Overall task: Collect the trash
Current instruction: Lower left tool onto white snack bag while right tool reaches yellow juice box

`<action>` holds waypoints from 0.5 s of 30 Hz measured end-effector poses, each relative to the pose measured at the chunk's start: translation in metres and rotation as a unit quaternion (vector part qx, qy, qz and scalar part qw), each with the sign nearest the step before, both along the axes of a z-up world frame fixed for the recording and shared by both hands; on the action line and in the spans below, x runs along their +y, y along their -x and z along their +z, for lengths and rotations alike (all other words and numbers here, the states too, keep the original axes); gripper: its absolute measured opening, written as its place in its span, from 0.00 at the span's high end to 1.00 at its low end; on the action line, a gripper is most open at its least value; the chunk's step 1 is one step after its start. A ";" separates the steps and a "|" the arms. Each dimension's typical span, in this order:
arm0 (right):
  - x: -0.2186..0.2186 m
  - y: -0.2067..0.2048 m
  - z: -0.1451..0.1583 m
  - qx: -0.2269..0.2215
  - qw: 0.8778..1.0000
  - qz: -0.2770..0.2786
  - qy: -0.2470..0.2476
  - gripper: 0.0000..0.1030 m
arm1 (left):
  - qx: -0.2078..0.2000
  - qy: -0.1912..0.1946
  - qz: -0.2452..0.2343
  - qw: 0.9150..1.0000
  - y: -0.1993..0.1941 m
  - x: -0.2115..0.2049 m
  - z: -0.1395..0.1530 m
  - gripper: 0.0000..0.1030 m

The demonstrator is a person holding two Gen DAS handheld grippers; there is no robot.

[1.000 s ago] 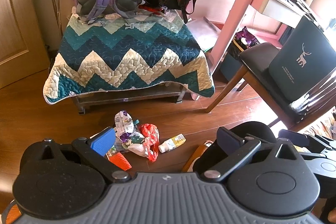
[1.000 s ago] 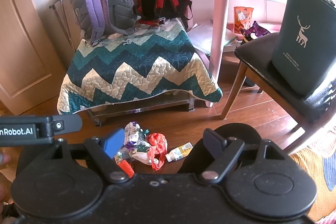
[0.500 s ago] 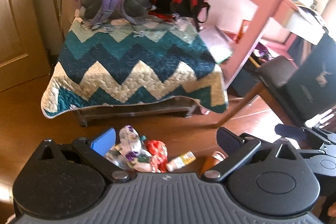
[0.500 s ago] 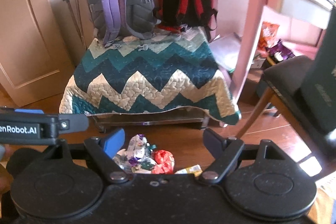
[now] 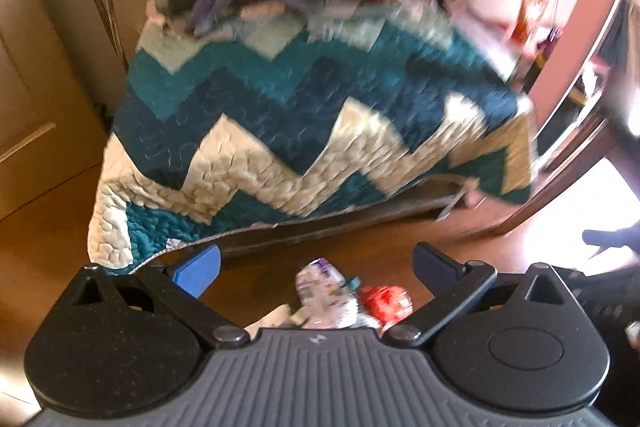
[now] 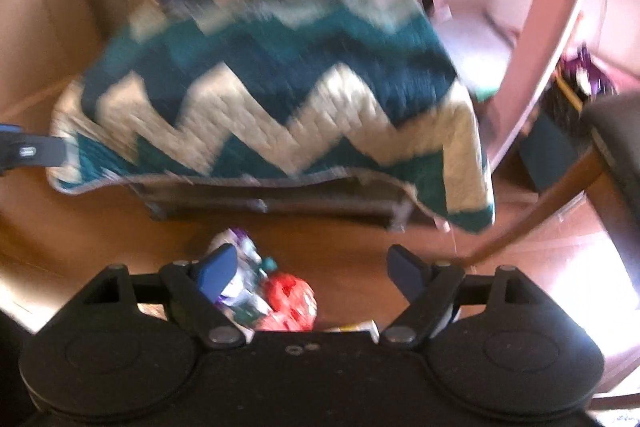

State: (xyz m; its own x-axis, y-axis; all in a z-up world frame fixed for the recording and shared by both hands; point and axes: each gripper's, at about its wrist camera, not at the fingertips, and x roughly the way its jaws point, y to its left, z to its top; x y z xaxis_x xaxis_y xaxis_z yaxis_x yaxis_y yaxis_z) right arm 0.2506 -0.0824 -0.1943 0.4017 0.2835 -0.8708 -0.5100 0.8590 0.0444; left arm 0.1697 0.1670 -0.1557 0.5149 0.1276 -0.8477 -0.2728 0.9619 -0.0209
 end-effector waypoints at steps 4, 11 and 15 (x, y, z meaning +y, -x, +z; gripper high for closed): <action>0.012 -0.027 -0.057 0.052 0.999 -0.005 0.009 0.22 | 0.059 0.015 -0.016 0.998 -0.029 0.023 -0.059 0.00; 0.022 -0.073 -0.172 0.150 0.983 -0.087 0.058 0.22 | 0.159 0.042 0.000 0.986 -0.080 0.028 -0.164 0.00; 0.013 -0.085 -0.241 0.214 0.959 -0.163 0.085 0.22 | 0.210 0.060 0.009 0.976 -0.111 0.028 -0.225 0.00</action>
